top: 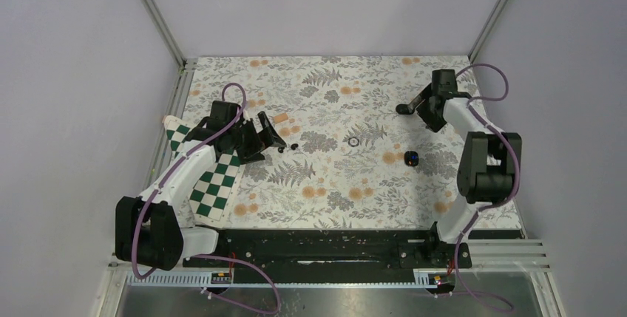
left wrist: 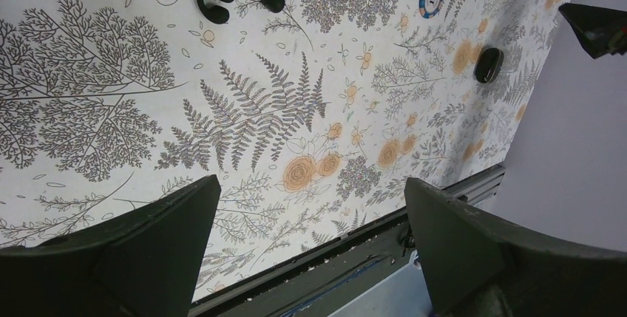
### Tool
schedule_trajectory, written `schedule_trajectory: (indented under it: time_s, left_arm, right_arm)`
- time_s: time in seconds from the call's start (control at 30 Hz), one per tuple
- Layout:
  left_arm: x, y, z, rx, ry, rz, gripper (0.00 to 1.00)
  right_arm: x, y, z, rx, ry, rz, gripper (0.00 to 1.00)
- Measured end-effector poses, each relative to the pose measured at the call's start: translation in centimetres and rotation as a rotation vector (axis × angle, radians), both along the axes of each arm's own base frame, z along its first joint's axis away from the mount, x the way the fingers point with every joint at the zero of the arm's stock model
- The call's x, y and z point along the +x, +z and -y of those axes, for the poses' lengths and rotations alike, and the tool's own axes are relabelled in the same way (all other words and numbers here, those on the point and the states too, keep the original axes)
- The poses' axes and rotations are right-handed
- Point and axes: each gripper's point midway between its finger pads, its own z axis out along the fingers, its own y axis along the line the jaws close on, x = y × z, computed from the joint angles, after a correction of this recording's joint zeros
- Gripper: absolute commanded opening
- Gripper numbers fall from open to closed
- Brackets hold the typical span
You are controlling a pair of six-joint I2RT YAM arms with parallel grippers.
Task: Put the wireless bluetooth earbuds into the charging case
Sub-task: Pick up the charging case from the center of the board, then place the charging case at the center of the board.
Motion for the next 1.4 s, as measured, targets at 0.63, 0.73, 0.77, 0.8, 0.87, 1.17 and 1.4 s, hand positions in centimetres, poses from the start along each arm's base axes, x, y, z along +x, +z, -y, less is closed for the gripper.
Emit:
schedule_trajectory:
  time_s: [0.63, 0.73, 0.77, 0.8, 0.87, 1.17, 1.4]
  left_arm:
    - [-0.1, 0.3, 0.5, -0.023, -0.029, 0.012, 0.98]
    - [-0.1, 0.4, 0.6, -0.031, -0.039, 0.014, 0.98]
    - [-0.1, 0.4, 0.7, -0.034, -0.043, 0.014, 0.98]
    - [-0.1, 0.4, 0.7, -0.035, -0.045, 0.014, 0.98]
    - [-0.1, 0.4, 0.8, -0.041, -0.051, 0.013, 0.98]
    - [-0.3, 0.5, 1.1, -0.058, -0.064, 0.008, 0.98]
    - [-0.3, 0.5, 1.1, -0.058, -0.065, 0.008, 0.98]
  right_arm:
    - [8.4, -3.3, -2.8, -0.072, -0.127, -0.132, 0.7]
    - [8.8, -4.0, -2.5, -0.1, -0.148, -0.165, 0.68]
    - [8.8, -4.2, -2.5, -0.108, -0.152, -0.177, 0.68]
    - [8.9, -4.4, -2.4, -0.115, -0.155, -0.19, 0.67]
    - [9.0, -4.9, -2.4, -0.121, -0.154, -0.212, 0.65]
    - [6.9, -7.6, -3.2, -0.142, -0.14, -0.292, 0.49]
    - [6.3, -7.5, -3.6, -0.124, -0.124, -0.268, 0.35]
